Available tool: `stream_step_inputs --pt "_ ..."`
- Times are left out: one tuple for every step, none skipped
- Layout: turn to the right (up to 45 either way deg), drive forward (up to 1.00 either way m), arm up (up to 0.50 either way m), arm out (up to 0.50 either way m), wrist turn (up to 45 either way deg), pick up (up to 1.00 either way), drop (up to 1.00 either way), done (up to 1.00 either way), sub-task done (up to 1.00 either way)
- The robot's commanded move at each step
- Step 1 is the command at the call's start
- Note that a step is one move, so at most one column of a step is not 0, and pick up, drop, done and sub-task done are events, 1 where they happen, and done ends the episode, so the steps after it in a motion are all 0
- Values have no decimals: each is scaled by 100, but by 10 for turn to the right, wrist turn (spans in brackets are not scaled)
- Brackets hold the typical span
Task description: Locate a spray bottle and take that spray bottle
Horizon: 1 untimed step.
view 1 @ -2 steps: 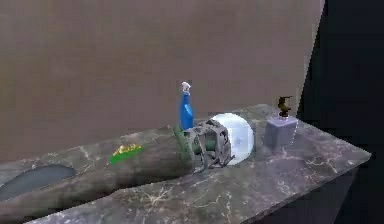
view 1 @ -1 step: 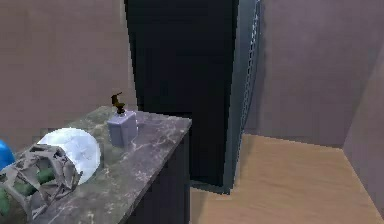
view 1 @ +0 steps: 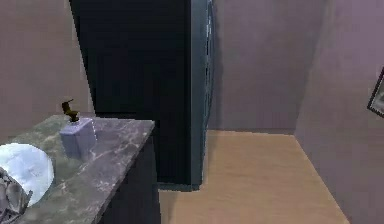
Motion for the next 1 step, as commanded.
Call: stream_step_inputs --pt "0 100 0 0 0 0 0 0 0"
